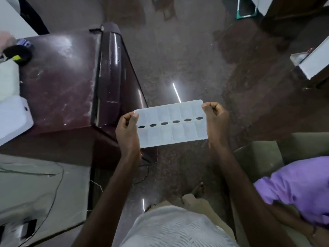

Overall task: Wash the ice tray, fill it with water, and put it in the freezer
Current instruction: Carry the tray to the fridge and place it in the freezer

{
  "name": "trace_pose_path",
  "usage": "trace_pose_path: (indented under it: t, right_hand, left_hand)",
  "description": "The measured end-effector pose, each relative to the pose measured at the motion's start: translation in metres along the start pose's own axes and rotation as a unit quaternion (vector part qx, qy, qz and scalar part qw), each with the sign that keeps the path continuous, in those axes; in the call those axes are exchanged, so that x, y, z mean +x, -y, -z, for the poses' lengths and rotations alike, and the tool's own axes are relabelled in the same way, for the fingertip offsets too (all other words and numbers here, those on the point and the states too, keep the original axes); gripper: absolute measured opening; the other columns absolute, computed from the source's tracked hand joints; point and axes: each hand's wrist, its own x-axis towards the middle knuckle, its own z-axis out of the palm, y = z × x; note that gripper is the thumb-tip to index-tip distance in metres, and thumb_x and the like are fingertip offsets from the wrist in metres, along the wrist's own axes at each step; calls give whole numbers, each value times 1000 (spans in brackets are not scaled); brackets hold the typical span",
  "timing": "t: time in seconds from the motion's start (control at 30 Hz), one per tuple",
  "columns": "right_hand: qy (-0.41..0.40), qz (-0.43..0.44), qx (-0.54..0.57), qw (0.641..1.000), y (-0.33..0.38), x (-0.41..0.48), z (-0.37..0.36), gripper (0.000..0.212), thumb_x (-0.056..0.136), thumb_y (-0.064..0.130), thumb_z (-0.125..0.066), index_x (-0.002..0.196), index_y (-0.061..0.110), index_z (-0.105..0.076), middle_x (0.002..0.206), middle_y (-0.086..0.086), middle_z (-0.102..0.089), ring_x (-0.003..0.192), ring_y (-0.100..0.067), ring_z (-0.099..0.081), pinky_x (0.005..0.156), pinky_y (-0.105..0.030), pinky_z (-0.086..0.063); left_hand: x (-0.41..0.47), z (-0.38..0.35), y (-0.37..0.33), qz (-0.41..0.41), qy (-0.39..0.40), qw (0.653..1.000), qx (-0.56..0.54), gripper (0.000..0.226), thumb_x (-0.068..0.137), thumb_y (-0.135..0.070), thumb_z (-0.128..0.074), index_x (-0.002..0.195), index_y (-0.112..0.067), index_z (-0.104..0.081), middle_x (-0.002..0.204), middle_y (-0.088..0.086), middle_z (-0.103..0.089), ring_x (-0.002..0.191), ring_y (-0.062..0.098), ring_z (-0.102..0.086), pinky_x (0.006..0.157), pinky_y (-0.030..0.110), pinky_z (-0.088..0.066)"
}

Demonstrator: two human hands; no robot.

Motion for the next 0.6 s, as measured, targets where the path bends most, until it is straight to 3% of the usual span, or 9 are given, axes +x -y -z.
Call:
trace_pose_path:
  t: [0.27, 0.4, 0.5, 0.6]
  right_hand:
    - [26, 11, -35, 999, 28, 119, 52, 17, 98, 30, -63, 100, 14, -70, 88, 3, -72, 75, -9, -65, 65, -28, -49]
    - [45, 10, -46, 998, 36, 174, 69, 20, 98, 35, -64, 95, 15, -68, 92, -6, -74, 87, -28, -71, 74, -45, -58]
    - [64, 3, -45, 997, 38, 220, 73, 22, 97, 39, -64, 93, 17, -68, 92, -7, -74, 89, -32, -71, 76, -48, -59]
    - [68, 6, -52, 996, 40, 269, 74, 26, 96, 41, -64, 92, 16, -68, 91, -7, -74, 82, -26, -70, 73, -44, -57]
  left_hand:
    - [-2, -125, -15, 2, 0, 1000, -6, 15, 101, -36, -64, 103, -23, -70, 98, -3, -72, 90, 15, -69, 80, 41, -58]
    - [5, -177, -20, 7, -4, 1000, 12, 20, 104, -36, -59, 110, -19, -68, 92, -13, -69, 80, 1, -65, 75, 31, -55]
    - [18, -214, -21, 18, -1, 1000, 22, 22, 104, -38, -57, 110, -20, -67, 98, -9, -69, 87, 8, -66, 78, 37, -57]
    - [37, -254, -21, 26, -7, 999, 26, 24, 105, -38, -56, 111, -18, -66, 98, -6, -70, 89, 12, -67, 80, 41, -58]
